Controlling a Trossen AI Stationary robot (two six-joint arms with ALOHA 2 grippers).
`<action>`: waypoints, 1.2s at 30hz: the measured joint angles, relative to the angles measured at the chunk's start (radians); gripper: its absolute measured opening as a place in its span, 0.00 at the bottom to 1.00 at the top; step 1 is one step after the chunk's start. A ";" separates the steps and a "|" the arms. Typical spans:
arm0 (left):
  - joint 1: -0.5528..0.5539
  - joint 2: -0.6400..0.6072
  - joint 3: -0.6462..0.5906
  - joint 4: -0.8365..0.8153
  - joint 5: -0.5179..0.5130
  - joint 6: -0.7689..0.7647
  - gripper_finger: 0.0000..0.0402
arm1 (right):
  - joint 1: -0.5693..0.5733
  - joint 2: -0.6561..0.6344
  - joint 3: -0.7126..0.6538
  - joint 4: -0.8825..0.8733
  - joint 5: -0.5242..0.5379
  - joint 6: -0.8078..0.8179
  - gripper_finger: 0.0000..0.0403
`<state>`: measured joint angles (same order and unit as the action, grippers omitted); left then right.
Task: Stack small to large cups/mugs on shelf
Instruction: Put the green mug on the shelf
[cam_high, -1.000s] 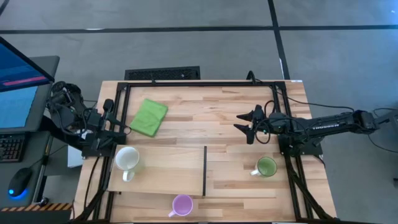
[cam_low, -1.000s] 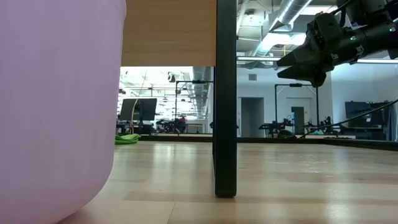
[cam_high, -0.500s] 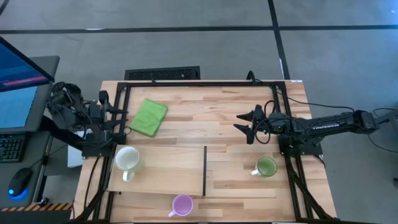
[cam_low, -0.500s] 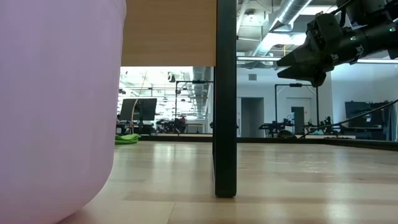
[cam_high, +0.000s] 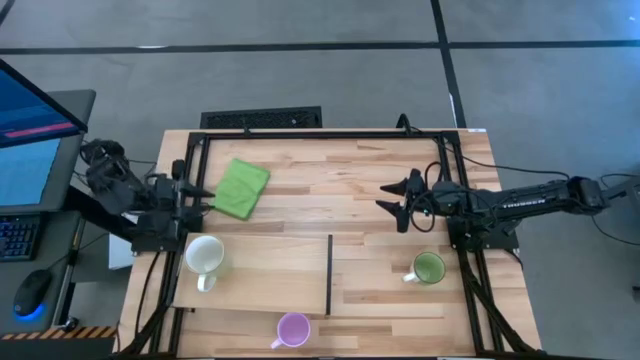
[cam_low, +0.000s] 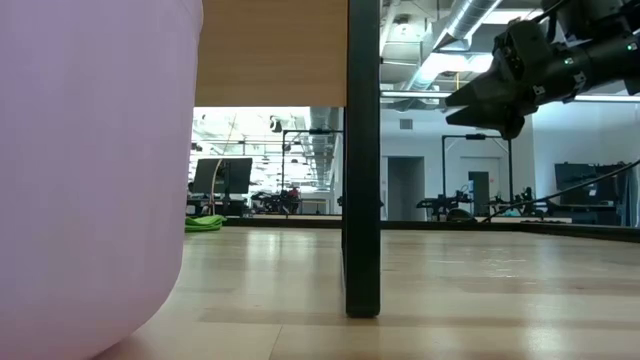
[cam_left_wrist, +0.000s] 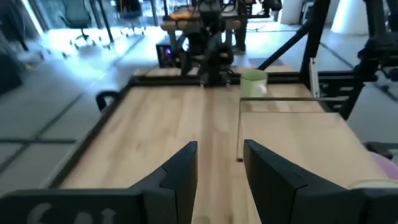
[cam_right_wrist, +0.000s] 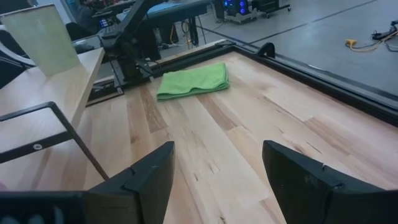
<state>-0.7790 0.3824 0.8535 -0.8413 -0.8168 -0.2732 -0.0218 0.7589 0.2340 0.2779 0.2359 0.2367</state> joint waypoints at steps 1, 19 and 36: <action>0.012 0.001 -0.008 0.000 0.012 -0.013 0.30 | 0.003 0.000 0.000 0.001 0.000 0.000 0.66; 0.357 0.017 -0.114 0.219 0.254 0.174 0.30 | 0.080 0.000 0.000 0.008 0.000 0.000 0.66; 0.763 0.016 -0.191 0.388 0.499 0.343 0.30 | 0.080 0.000 0.000 0.008 0.000 -0.006 0.66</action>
<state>-0.0156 0.3988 0.6621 -0.4537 -0.3178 0.0698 0.0586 0.7589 0.2344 0.2855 0.2359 0.2307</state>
